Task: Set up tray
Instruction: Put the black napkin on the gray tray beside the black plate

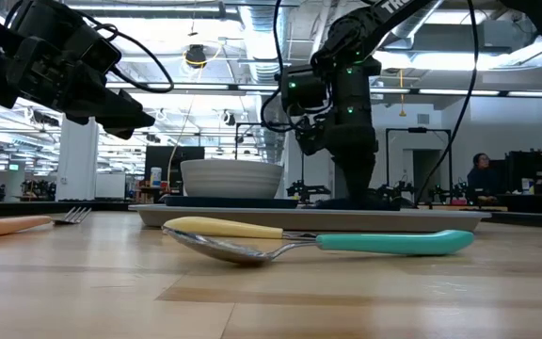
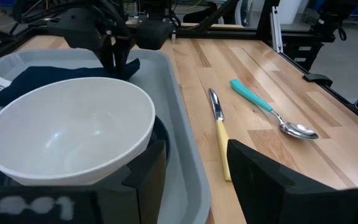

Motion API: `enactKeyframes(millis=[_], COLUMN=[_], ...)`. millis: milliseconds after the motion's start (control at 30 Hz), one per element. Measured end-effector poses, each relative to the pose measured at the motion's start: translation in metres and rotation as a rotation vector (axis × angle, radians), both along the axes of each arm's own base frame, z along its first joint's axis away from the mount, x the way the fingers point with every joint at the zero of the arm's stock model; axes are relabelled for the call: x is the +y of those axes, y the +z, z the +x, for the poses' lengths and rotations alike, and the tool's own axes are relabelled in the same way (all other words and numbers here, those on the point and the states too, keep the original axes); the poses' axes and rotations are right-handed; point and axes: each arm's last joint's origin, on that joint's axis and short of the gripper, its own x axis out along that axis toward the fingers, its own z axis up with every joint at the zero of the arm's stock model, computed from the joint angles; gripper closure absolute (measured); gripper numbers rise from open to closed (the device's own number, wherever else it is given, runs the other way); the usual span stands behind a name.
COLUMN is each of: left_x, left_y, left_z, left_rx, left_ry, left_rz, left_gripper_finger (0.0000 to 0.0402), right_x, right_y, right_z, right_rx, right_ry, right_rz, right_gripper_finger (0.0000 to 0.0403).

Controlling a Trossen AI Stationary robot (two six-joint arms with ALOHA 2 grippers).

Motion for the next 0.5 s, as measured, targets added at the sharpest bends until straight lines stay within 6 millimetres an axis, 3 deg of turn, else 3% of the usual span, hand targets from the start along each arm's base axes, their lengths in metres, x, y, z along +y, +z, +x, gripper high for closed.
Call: enactKeyframes(millis=[500], left_x=[0.0000], left_y=[-0.0001], left_z=[0.0000], left_rx=[0.000], left_ry=[0.000], left_rz=[0.000], left_gripper_finger=[0.0242], right_x=[0.0001], right_y=[0.0000], right_z=[-0.0007], right_rx=[0.006], right_ry=[0.014], right_rz=[0.006], right_gripper_finger=[0.0189])
